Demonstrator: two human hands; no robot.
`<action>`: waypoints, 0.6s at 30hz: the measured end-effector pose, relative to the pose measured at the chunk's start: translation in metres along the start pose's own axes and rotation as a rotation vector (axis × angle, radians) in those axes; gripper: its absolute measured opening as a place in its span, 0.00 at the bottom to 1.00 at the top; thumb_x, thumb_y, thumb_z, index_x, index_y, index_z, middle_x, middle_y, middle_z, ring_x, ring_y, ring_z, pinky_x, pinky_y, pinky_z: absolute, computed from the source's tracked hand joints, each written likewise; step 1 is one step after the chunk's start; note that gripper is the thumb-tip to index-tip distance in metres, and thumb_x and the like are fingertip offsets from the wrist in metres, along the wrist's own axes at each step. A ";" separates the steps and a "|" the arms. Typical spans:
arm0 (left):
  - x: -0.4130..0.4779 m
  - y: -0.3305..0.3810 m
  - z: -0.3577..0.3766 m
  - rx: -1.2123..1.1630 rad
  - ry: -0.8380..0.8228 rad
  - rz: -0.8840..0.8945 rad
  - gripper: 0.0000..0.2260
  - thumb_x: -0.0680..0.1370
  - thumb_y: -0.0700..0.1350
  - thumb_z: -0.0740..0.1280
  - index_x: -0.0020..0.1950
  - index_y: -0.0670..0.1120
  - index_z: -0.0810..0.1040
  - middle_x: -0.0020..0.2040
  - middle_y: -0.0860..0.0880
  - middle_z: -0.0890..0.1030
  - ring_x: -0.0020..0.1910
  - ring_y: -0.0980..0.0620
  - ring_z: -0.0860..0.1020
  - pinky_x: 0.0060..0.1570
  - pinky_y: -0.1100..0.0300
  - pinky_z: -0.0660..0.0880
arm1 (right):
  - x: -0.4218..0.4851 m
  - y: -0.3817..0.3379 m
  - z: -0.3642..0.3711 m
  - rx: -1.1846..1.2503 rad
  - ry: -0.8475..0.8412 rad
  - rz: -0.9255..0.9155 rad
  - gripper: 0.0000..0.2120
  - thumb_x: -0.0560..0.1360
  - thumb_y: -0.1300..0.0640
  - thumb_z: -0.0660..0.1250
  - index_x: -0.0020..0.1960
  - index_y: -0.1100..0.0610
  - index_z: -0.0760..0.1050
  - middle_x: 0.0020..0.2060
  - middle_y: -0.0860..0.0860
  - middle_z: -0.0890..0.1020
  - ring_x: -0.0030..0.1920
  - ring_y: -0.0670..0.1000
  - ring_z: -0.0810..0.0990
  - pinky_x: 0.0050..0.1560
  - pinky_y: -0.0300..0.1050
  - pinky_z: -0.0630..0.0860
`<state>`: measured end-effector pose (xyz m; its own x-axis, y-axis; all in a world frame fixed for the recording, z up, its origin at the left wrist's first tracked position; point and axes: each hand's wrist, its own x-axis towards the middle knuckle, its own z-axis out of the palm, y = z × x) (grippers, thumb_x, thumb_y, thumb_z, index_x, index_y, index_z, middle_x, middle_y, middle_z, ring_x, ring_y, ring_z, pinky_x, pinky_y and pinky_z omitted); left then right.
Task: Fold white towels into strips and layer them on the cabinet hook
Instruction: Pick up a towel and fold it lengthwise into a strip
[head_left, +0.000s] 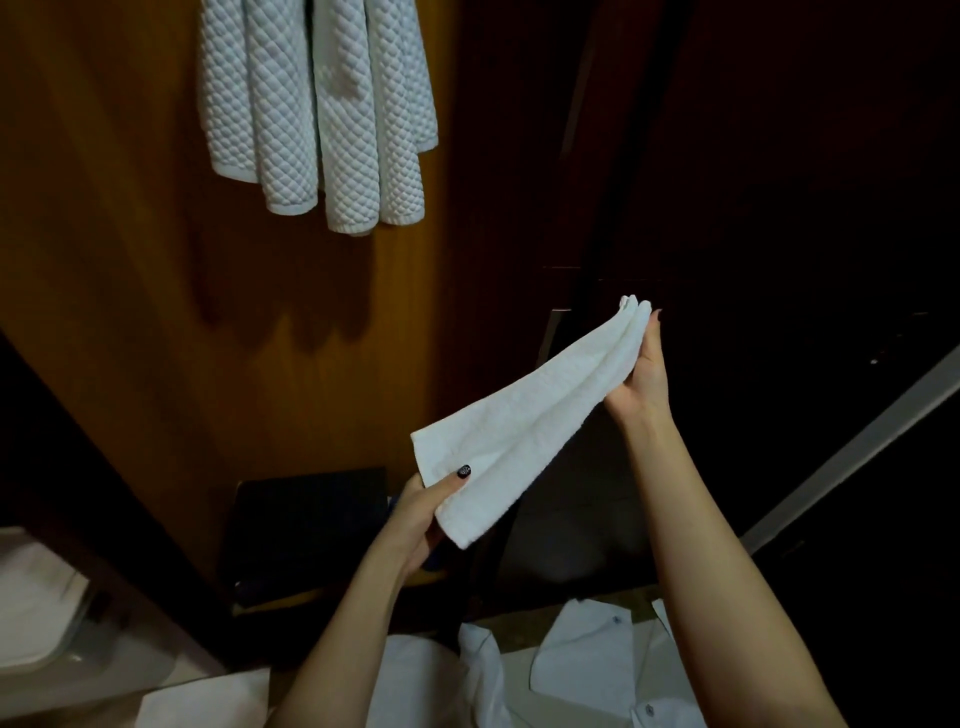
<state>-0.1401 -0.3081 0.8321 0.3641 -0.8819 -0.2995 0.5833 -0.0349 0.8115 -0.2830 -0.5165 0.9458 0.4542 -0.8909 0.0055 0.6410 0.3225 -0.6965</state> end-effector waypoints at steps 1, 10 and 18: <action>0.000 0.001 0.001 -0.017 0.014 0.023 0.28 0.68 0.46 0.74 0.67 0.43 0.74 0.58 0.44 0.83 0.57 0.46 0.81 0.46 0.55 0.79 | 0.001 0.001 0.000 -0.002 0.013 -0.004 0.18 0.76 0.40 0.64 0.55 0.52 0.81 0.47 0.50 0.85 0.48 0.50 0.85 0.48 0.49 0.82; -0.010 0.011 -0.008 0.141 -0.030 0.188 0.24 0.73 0.40 0.73 0.67 0.52 0.73 0.63 0.50 0.80 0.61 0.50 0.79 0.52 0.54 0.78 | 0.004 0.007 0.009 0.008 0.092 0.000 0.17 0.79 0.42 0.63 0.57 0.55 0.77 0.43 0.49 0.83 0.46 0.48 0.83 0.46 0.47 0.80; -0.026 0.030 -0.005 0.407 -0.128 0.324 0.22 0.71 0.45 0.71 0.61 0.66 0.77 0.67 0.52 0.72 0.65 0.49 0.74 0.55 0.56 0.78 | 0.009 -0.003 0.026 -0.129 0.267 -0.095 0.11 0.81 0.48 0.62 0.54 0.55 0.76 0.46 0.51 0.84 0.47 0.50 0.85 0.49 0.49 0.80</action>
<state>-0.1282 -0.2837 0.8621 0.3725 -0.9271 0.0419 0.1180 0.0921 0.9887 -0.2649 -0.5168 0.9669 0.2065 -0.9731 -0.1023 0.5809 0.2061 -0.7875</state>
